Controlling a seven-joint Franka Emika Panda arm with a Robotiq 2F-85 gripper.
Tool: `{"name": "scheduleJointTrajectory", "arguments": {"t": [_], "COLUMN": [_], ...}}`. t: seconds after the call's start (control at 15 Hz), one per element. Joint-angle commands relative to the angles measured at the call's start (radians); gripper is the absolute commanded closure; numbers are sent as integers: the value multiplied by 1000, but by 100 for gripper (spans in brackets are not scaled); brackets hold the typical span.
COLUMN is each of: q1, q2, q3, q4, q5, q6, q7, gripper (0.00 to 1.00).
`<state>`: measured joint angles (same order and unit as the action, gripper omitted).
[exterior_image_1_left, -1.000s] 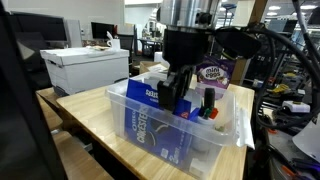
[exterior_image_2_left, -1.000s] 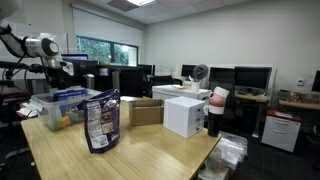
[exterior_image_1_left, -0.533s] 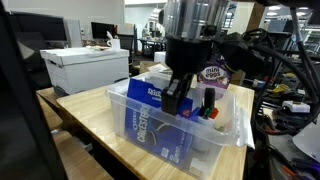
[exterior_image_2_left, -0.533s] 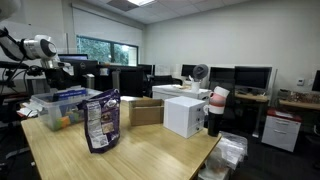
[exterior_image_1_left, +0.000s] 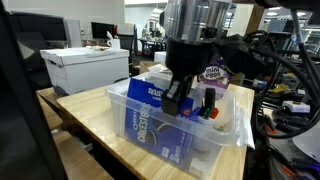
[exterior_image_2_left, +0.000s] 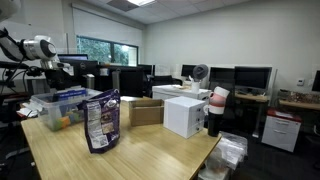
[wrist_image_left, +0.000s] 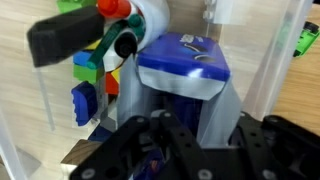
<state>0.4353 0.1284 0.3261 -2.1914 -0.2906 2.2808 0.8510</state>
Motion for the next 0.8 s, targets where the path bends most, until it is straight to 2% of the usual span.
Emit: {"name": "scheduleJointTrajectory", "arguments": {"t": [0.0,0.07,0.2,0.47,0.73], "q1": [-1,-1,-2,-1,-3], "q2": [-1,-1,-1,0,-3], "q3": [2,2,2,2,-1], "q4": [-27,-25,-26,-25,-10], "q5": [18,20,23,25,16], "q6": [19,18,17,16,5], "q7": [22,21,21,22,18], "gripper": [85,92,95,98,96]}}
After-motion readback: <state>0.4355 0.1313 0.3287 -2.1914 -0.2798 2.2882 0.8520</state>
